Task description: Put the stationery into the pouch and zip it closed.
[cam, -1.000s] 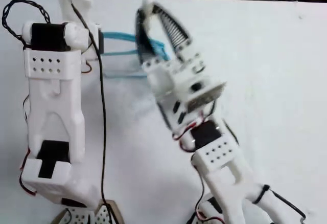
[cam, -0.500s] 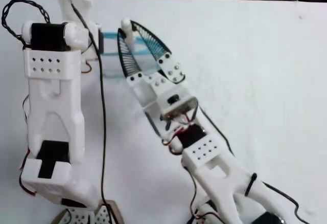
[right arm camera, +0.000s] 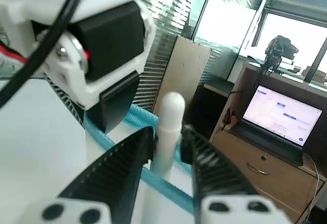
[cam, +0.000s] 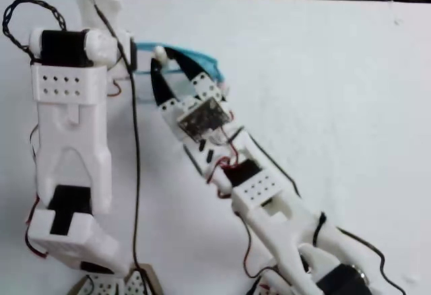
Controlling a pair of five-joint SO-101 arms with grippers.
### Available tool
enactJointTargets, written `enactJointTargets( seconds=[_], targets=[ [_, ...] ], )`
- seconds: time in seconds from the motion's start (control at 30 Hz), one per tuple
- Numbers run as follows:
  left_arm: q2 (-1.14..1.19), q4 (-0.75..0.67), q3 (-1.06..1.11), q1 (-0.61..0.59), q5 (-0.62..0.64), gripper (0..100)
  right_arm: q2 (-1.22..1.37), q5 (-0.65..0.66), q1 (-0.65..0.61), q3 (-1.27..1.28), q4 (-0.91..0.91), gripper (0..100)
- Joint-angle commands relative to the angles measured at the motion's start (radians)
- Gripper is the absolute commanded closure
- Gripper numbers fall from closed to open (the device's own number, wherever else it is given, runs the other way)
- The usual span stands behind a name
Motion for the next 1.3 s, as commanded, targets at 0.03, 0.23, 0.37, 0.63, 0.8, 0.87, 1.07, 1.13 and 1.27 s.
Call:
enactJointTargets(
  seconds=[0.03, 0.23, 0.37, 0.63, 0.8, 0.87, 1.07, 1.13, 1.27],
  targets=[
    [0.002, 0.003, -0.003, -0.001, 0.003, 98, -0.107, 0.011, 0.010, -0.003, 0.148, 76.9],
    [0.005, 0.003, -0.003, -0.001, 0.003, 98, -0.318, 0.011, 0.012, -0.005, 0.292, 76.9],
    [0.005, 0.003, -0.003, -0.001, 0.002, 98, -0.453, 0.011, 0.053, -0.005, 0.363, 78.2],
    [0.007, 0.003, -0.003, 0.005, 0.002, 98, -0.539, 0.011, 0.104, -0.006, 0.418, 98.6],
    [0.007, 0.003, -0.003, 0.001, 0.002, 98, -0.530, -0.015, 0.067, -0.028, 0.420, 98.1],
    [0.001, 0.003, -0.003, -0.001, 0.002, 98, -0.487, -0.081, 0.079, -0.101, 0.427, 98.3],
    [0.001, 0.005, -0.003, -0.001, 0.002, 98, -0.183, -0.267, 0.117, -0.560, 0.869, 98.3],
    [0.001, 0.008, -0.003, -0.001, 0.002, 98, -0.070, -0.334, 0.122, -0.727, 1.082, 98.3],
    [0.001, 0.008, -0.003, -0.001, 0.002, 98, 0.125, -0.480, 0.120, -1.112, 1.549, 98.3]
  ],
)
